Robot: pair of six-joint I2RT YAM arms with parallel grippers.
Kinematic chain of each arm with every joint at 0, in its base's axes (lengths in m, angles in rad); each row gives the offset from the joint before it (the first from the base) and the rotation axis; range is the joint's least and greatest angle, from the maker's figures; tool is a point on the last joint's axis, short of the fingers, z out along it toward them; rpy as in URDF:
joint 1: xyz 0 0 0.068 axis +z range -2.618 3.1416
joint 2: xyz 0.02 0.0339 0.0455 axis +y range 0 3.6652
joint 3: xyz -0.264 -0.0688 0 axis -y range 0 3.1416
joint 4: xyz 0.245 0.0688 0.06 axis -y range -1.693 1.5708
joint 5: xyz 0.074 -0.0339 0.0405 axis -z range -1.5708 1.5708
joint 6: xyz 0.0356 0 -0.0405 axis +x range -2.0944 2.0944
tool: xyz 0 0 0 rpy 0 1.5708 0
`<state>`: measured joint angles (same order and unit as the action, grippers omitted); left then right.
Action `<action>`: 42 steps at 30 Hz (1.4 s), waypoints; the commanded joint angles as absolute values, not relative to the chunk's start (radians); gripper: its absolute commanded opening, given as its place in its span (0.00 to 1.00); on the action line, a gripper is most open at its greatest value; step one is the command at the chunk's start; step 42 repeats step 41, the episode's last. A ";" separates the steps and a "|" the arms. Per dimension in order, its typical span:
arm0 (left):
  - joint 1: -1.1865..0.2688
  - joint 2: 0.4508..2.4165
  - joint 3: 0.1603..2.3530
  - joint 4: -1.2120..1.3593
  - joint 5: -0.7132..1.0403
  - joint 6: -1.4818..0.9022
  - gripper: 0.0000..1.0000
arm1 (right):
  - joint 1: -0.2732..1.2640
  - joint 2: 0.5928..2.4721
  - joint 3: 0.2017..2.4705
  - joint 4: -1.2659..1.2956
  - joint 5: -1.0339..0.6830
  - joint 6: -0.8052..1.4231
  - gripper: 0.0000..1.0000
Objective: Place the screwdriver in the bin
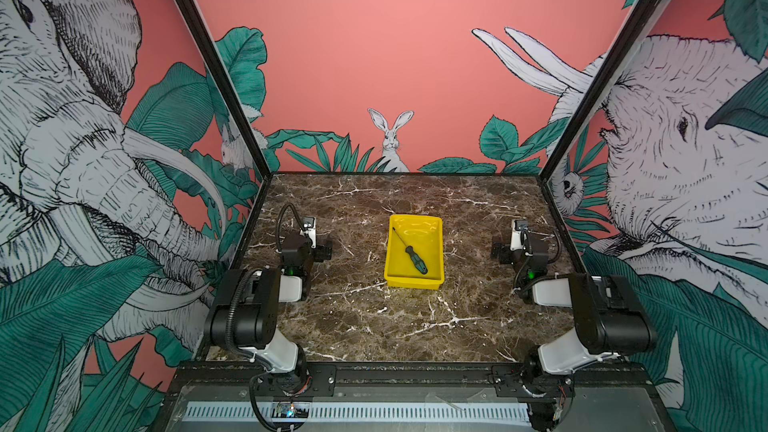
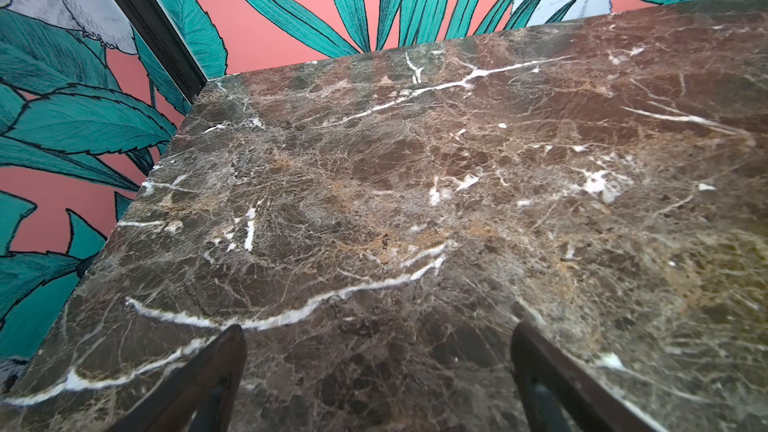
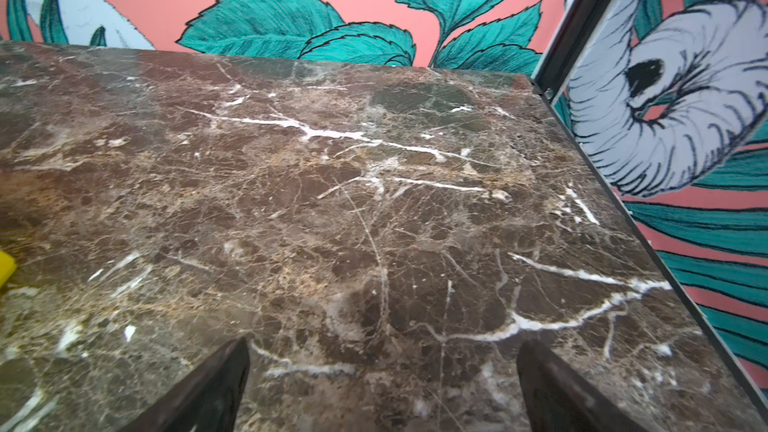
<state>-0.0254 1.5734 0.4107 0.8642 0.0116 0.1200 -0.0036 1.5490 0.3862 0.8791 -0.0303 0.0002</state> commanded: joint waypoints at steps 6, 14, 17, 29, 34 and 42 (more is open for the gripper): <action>-0.026 1.553 0.419 0.856 0.014 0.112 1.00 | 0.009 1.551 0.396 0.901 0.015 0.002 0.99; -0.026 1.553 0.419 0.856 0.014 0.112 1.00 | 0.017 1.551 0.396 0.897 0.017 -0.005 0.99; -0.026 1.554 0.419 0.856 0.014 0.112 1.00 | 0.017 1.551 0.397 0.896 0.018 -0.006 0.99; -0.026 1.553 0.419 0.856 0.014 0.112 1.00 | 0.017 1.550 0.395 0.903 0.013 -0.006 0.99; -0.027 1.553 0.419 0.856 0.015 0.112 1.00 | 0.012 1.552 0.408 0.878 0.002 -0.005 0.99; -0.027 1.552 0.419 0.856 0.015 0.113 1.00 | 0.012 1.551 0.397 0.900 0.008 -0.005 0.99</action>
